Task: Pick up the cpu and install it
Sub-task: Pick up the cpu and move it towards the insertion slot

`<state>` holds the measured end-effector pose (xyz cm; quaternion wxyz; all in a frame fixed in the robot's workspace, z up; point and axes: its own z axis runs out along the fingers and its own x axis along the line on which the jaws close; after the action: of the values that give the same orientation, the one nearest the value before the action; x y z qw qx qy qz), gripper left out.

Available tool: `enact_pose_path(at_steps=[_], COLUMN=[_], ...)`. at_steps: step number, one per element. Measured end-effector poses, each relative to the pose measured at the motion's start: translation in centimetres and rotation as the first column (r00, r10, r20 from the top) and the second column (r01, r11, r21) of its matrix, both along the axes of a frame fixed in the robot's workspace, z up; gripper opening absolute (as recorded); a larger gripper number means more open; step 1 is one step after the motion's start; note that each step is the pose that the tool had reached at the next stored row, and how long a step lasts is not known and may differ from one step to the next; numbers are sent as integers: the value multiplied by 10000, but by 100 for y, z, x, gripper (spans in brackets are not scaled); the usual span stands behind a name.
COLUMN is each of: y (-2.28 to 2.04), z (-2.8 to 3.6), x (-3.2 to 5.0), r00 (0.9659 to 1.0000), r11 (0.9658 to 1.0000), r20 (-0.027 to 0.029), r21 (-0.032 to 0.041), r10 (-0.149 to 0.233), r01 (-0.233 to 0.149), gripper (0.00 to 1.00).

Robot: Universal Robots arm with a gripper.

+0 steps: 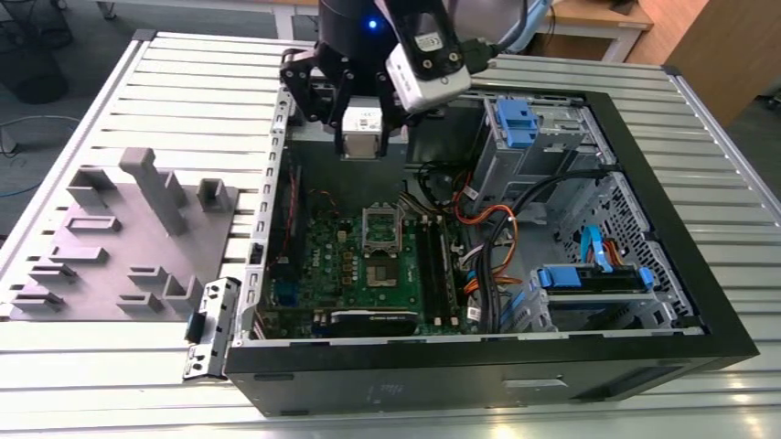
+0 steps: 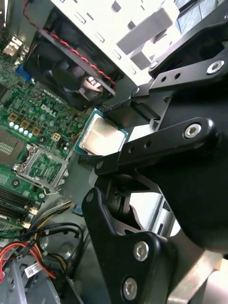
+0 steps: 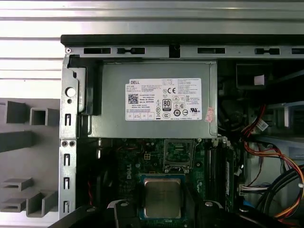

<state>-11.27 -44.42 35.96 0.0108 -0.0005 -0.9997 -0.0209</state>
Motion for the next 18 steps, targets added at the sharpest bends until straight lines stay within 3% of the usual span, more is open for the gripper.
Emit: enact_pose_path(at_steps=[18], y=[-28], z=[-114], x=[147], r00=[10000], r11=[10000], r20=[-18], r21=[-2], r10=[0], r01=[0], gripper=[47])
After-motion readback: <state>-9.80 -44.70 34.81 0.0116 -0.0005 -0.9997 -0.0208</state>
